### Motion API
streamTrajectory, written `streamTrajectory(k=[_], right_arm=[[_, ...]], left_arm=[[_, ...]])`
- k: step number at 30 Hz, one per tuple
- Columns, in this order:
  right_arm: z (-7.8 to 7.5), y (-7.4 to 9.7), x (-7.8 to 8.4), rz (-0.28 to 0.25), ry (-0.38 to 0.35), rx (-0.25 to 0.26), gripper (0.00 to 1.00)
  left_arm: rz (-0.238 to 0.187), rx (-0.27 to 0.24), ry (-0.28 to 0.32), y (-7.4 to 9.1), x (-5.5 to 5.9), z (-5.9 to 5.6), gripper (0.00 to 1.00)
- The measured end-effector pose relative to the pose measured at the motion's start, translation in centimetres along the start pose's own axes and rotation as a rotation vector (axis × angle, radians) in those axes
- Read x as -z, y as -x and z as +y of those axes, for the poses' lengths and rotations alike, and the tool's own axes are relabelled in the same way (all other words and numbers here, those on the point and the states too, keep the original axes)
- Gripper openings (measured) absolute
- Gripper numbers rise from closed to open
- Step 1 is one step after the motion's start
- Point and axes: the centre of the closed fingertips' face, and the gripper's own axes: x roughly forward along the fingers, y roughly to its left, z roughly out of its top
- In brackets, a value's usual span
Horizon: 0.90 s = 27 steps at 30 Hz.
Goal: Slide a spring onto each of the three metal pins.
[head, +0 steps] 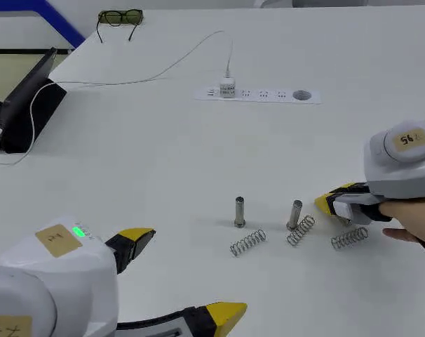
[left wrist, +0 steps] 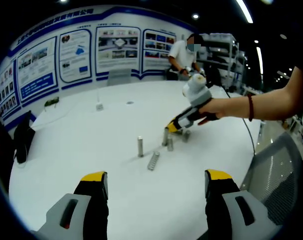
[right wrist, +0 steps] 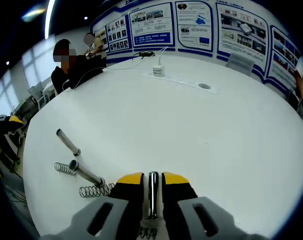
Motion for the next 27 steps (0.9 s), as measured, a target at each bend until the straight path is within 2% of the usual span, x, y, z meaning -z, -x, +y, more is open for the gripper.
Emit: streamTrajectory(k=[9, 13, 16, 17, 18, 19, 20, 21, 22, 25, 27], right_arm=[[-0.1, -0.1, 0.0, 0.018, 0.010, 0.006, 0.10], [-0.4, 0.0, 0.1, 0.023, -0.038, 0.011, 0.09], [-0.2, 0.5, -0.2, 0.002, -0.093, -0.005, 0.09], [-0.2, 0.8, -1.3, -0.055, -0.115, -0.010, 0.06], [0.0, 1.2, -2.1, -0.083, -0.123, -0.024, 0.02], [-0.7, 1.7, -1.7, -0.043, -0.111, 0.014, 0.02], [-1.1, 2.1, -1.5, -0.014, -0.026, 0.042, 0.02], [-0.9, 2.1, -1.5, -0.014, -0.018, 0.039, 0.02], [-0.8, 2.3, -1.4, -0.014, -0.051, 0.035, 0.02], [-0.9, 2.4, -0.6, 0.009, 0.005, 0.050, 0.02], [-0.6, 2.3, -0.5, 0.006, -0.033, 0.027, 0.02]], left_arm=[[-0.004, -0.003, 0.000, 0.1, 0.0, 0.2, 0.80], [0.005, 0.000, -0.007, 0.2, 0.0, 0.2, 0.79], [0.002, -0.001, -0.008, 0.2, -0.1, 0.3, 0.79], [-0.001, -0.002, -0.007, 0.2, -0.1, 0.3, 0.79], [-0.003, -0.002, -0.006, 0.2, -0.2, 0.3, 0.79], [-0.006, -0.003, -0.005, 0.2, -0.2, 0.3, 0.79], [-0.014, -0.002, -0.001, 0.2, -0.4, 0.3, 0.79], [-0.022, 0.001, 0.002, 0.2, -0.5, 0.2, 0.79], [-0.026, 0.002, 0.005, 0.3, -0.6, 0.2, 0.79], [-0.026, 0.005, -0.002, 0.2, -0.6, 0.0, 0.79], [-0.024, 0.008, -0.006, 0.2, -0.6, -0.1, 0.79]])
